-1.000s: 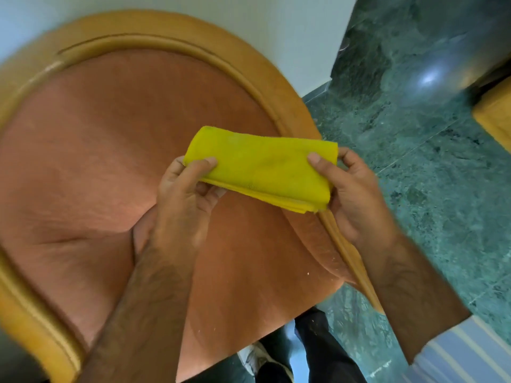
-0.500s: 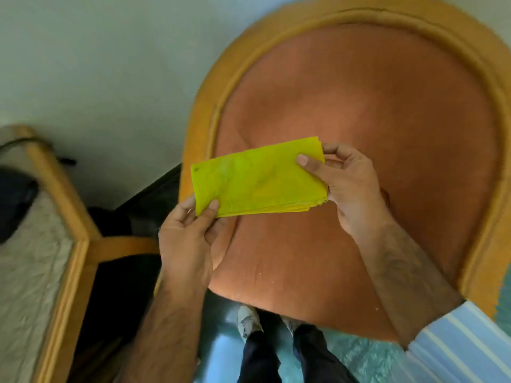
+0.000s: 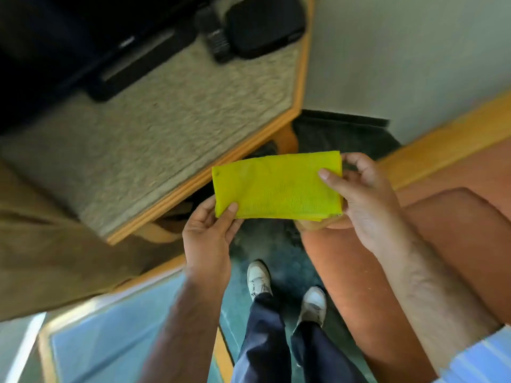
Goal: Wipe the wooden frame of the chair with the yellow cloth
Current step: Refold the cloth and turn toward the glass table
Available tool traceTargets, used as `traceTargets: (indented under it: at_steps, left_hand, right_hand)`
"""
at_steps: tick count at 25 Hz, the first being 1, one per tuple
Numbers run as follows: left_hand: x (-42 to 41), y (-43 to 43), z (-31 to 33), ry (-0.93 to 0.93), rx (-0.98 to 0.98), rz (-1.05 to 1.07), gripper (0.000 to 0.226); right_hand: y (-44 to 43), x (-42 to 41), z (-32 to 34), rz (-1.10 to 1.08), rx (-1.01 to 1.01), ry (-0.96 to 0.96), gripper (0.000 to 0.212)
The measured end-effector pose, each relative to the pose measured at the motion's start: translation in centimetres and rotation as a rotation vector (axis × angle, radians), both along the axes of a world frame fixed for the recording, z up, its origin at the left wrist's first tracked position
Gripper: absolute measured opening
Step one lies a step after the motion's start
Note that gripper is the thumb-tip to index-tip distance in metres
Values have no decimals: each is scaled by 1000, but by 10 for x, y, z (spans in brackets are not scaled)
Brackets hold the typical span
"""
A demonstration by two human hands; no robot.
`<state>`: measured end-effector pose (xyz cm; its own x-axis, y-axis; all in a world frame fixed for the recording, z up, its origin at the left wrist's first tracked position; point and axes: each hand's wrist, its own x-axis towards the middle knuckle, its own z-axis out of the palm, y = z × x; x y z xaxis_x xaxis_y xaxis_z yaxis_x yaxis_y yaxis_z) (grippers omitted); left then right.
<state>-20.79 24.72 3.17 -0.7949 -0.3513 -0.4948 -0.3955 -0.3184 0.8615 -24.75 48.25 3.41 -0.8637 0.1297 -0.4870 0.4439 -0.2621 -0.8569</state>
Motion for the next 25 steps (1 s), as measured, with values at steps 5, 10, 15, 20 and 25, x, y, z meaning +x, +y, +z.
traceTargets:
  at_steps: [5, 10, 15, 20, 25]
  left_hand:
    - [90, -118, -38, -103, -127, 359, 29]
    - [182, -212, -95, -275, -246, 627, 25]
    - [223, -280, -179, -491, -384, 602, 28]
    - [220, -316, -240, -718, -595, 416, 33]
    - [216, -325, -255, -910, -962, 14, 32]
  right_hand:
    - [-139, 13, -44, 473, 103, -66, 19]
    - [-262, 62, -122, 872, 341, -88, 23]
    - [-348, 92, -202, 996, 538, -91, 28]
    - [-381, 99, -258, 1028, 832, 48, 28]
    - [-393, 102, -272, 1215, 1113, 210, 32]
